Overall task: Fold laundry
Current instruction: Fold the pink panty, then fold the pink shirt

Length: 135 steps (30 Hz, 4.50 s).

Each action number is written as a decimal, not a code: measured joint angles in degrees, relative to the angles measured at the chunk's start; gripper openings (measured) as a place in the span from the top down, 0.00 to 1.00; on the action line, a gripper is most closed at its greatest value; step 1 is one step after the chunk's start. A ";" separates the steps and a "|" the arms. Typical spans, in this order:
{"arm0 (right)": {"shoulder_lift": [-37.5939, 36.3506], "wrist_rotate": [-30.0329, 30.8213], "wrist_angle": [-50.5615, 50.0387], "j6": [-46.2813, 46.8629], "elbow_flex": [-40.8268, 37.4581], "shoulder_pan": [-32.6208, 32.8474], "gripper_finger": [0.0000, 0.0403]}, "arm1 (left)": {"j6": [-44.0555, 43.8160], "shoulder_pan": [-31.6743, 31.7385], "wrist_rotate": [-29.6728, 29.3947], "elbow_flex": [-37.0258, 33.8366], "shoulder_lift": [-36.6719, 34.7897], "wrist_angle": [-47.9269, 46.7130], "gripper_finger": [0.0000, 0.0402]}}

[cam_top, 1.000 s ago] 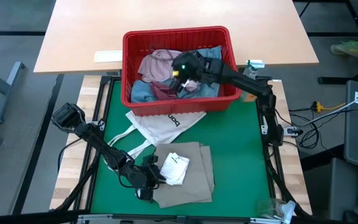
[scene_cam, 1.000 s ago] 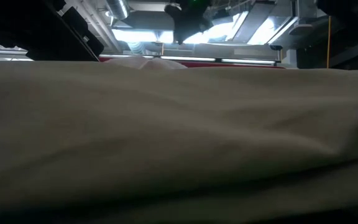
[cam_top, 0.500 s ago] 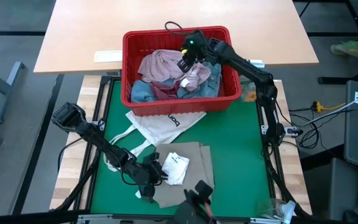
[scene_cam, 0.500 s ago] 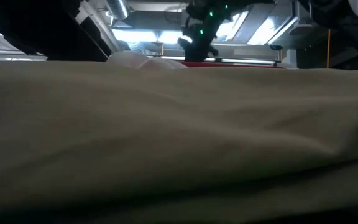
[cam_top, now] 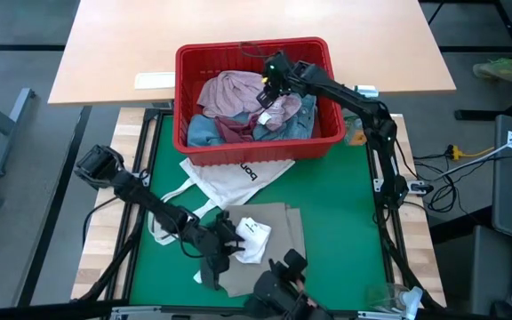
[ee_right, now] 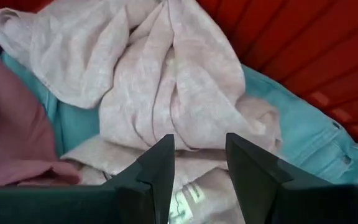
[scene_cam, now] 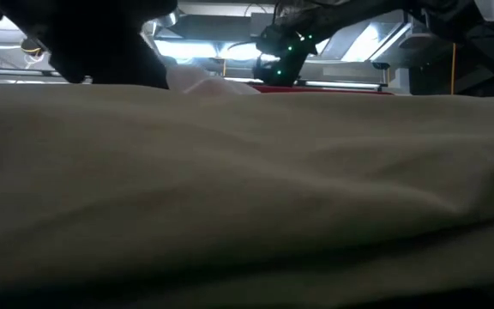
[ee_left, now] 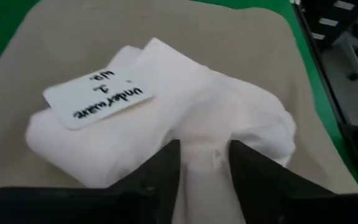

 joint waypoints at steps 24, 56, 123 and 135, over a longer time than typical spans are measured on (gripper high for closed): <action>-0.01 -0.22 7.98 -0.02 -6.08 -1.36 0.65 | 3.56 3.87 4.52 0.02 -4.05 9.36 0.57; 8.16 -8.99 11.31 -0.50 -6.00 -4.89 0.85 | 7.63 5.99 2.07 0.02 -8.74 7.39 0.57; -25.08 -18.17 11.08 -1.07 14.33 16.73 0.98 | 37.16 17.85 -24.65 0.07 -31.67 2.37 0.57; -25.02 -18.14 10.94 1.66 14.32 16.61 0.98 | 31.86 28.06 -27.00 0.07 -26.95 4.96 0.57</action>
